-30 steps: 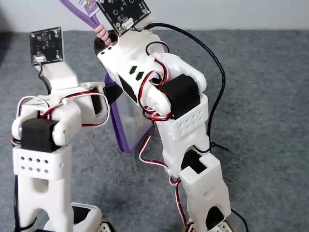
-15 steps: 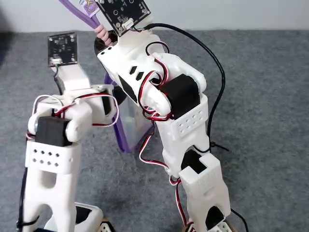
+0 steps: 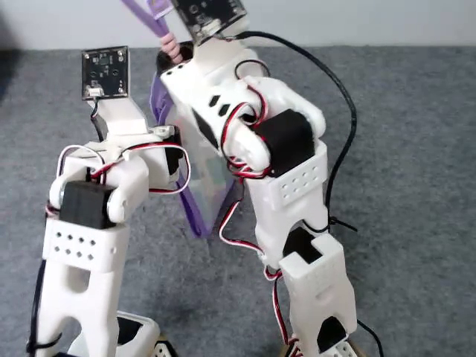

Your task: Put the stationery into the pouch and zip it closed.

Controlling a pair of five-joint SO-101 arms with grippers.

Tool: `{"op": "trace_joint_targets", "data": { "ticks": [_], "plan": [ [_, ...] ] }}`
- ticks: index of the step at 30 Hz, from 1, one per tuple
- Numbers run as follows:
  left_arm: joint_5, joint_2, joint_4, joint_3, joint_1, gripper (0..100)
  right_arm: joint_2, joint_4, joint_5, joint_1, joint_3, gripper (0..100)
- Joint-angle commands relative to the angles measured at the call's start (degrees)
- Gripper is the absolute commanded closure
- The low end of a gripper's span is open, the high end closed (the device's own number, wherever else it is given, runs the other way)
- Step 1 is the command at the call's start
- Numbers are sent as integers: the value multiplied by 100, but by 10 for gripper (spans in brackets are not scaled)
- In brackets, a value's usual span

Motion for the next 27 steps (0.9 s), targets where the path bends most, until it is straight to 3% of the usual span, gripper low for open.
{"op": "trace_joint_targets", "data": {
  "ticks": [1, 5, 17, 27],
  "plan": [
    [237, -598, -105, -57, 18, 988, -286, -286, -167, 382, -211, 991],
    [255, -993, 70, -40, 26, 990, 57, -690, -369, 673, -246, 991],
    [580, -1890, 686, -48, 905, 991, 1068, -1684, -387, 1226, -246, 991],
    [589, -2268, 1002, -48, 870, 991, 1323, -1842, -633, 1481, -255, 991]
  ]
}}
